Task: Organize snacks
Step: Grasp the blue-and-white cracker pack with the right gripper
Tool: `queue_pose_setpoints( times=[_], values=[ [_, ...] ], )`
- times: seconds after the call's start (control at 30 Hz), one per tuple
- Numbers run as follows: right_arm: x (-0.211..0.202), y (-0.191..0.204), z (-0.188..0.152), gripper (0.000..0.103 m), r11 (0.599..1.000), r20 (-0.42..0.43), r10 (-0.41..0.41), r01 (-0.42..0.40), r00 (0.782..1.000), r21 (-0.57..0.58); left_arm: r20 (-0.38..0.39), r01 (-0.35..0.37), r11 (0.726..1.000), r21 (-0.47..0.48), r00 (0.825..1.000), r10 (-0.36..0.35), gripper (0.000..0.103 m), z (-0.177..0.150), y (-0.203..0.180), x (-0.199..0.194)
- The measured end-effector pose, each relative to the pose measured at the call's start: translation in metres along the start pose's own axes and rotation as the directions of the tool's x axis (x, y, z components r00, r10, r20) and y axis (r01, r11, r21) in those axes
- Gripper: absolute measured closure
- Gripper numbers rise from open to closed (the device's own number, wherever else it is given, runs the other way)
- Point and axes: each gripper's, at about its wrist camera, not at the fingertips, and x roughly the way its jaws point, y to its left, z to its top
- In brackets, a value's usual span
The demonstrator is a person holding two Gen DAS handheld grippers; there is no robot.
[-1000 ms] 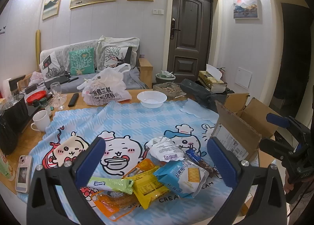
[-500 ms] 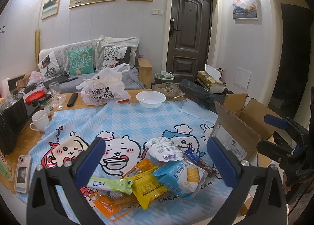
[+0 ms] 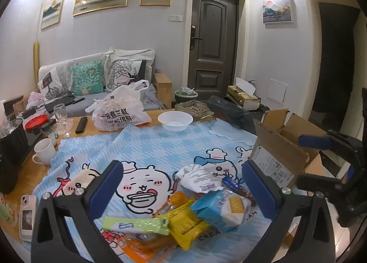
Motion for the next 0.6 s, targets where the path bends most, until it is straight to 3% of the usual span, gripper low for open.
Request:
queue_pose_setpoints(
  times=[0.03, 0.23, 0.37, 0.47, 0.6],
  values=[
    [0.006, 0.006, 0.003, 0.031, 1.0, -0.008, 0.007, -0.007, 1.0, -0.013, -0.004, 0.0, 1.0, -0.004, 1.0, 0.0, 0.001, -0.001, 0.006, 0.001],
    [0.075, 0.027, -0.005, 0.031, 0.994, -0.156, 0.106, -0.109, 0.982, -0.011, -0.072, -0.014, 1.0, -0.006, 0.997, 0.014, 0.001, -0.012, 0.035, 0.017],
    [0.117, 0.02, -0.027, 0.03, 0.994, -0.243, 0.099, -0.088, 0.965, 0.058, -0.144, -0.014, 1.0, -0.01, 0.99, 0.013, 0.001, -0.025, 0.049, 0.036],
    [0.142, 0.007, -0.045, 0.025, 0.994, -0.303, 0.071, -0.044, 0.95, 0.095, -0.185, -0.001, 1.0, -0.018, 0.983, -0.002, 0.001, -0.033, 0.051, 0.051],
    [0.156, -0.006, -0.059, 0.014, 0.99, -0.345, 0.102, -0.061, 0.933, 0.129, -0.23, 0.016, 1.0, -0.027, 0.973, -0.022, 0.001, -0.037, 0.051, 0.072]
  ],
)
